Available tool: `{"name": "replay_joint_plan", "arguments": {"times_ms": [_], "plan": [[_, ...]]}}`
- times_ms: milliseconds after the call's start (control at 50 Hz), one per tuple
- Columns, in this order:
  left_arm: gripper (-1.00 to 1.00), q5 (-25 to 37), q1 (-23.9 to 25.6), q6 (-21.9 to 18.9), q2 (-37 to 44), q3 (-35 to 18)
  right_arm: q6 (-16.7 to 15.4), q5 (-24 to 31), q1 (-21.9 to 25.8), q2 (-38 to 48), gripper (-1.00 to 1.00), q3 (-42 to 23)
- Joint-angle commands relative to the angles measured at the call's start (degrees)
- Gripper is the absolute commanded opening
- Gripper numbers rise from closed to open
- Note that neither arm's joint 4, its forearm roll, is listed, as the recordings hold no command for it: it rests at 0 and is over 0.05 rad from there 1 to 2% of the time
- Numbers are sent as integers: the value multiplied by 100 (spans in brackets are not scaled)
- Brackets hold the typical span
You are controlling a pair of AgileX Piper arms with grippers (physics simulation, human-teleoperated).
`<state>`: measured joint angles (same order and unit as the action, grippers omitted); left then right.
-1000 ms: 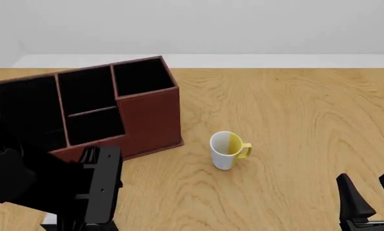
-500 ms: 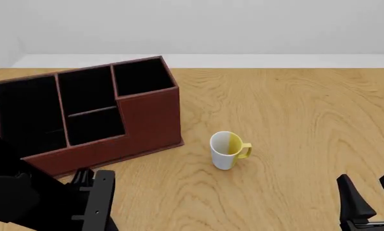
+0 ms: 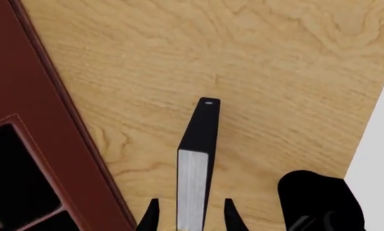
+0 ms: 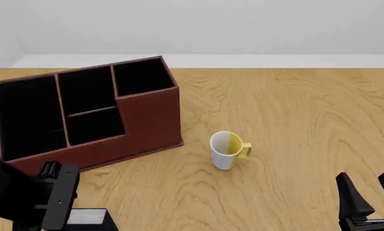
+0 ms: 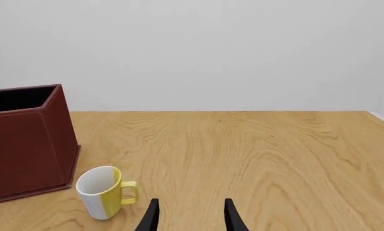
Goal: Pick up the book and place it in the front compartment of the caddy.
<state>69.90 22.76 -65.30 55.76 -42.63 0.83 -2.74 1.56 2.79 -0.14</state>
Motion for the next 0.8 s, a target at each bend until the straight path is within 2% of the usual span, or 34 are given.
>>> {"name": "replay_joint_plan", "arguments": {"times_ms": [20,180,300,480,620,800], "plan": [[100,0,-448,-435,-49,33,1,-46,-16,50,100,1],[100,0,-427,-455,-4,-39,7,3,-38,4,100,2],[100,0,-665,-692,-29,-20,10,120,-54,-111,100,5],[100,0,-413,-360,38,-72,2,252,-63,-233,100,9],[100,-1,63,203,118,-157,-10,301,-73,-276,100,11],[100,-66,349,561,183,-103,-16,309,-88,-277,100,12]]}}
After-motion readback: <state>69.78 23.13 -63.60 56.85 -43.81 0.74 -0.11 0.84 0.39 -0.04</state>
